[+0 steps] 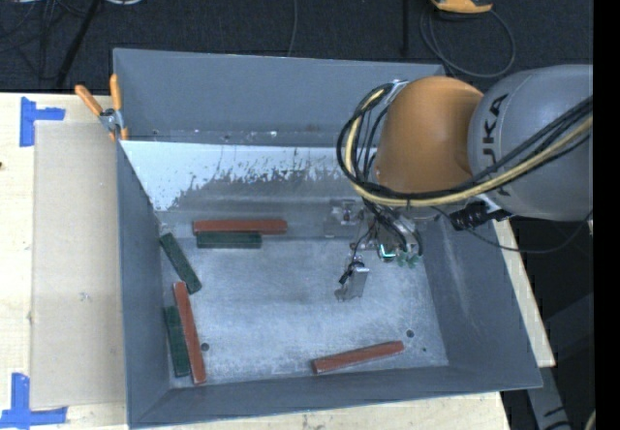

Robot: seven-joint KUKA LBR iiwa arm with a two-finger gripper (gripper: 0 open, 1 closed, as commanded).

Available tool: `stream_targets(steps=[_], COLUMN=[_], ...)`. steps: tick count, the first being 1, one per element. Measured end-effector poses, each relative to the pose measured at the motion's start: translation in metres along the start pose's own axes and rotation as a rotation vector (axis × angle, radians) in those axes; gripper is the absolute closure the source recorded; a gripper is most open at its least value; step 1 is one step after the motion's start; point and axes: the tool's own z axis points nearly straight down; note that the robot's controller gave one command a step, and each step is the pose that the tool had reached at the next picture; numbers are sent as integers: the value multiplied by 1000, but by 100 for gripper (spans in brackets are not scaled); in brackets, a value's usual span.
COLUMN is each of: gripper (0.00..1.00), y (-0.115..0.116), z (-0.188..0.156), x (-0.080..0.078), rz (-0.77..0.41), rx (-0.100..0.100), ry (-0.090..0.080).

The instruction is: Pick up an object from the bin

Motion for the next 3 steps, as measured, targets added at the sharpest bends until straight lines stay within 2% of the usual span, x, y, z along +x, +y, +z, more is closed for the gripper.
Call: stream_targets(steps=[1,2,3], gripper=[0,0,100], y=[-37,-29,-30], z=[35,90,89], x=[103,92,94], rz=[-100,-165,-163], rx=[1,1,1], ry=[3,-15,-8])
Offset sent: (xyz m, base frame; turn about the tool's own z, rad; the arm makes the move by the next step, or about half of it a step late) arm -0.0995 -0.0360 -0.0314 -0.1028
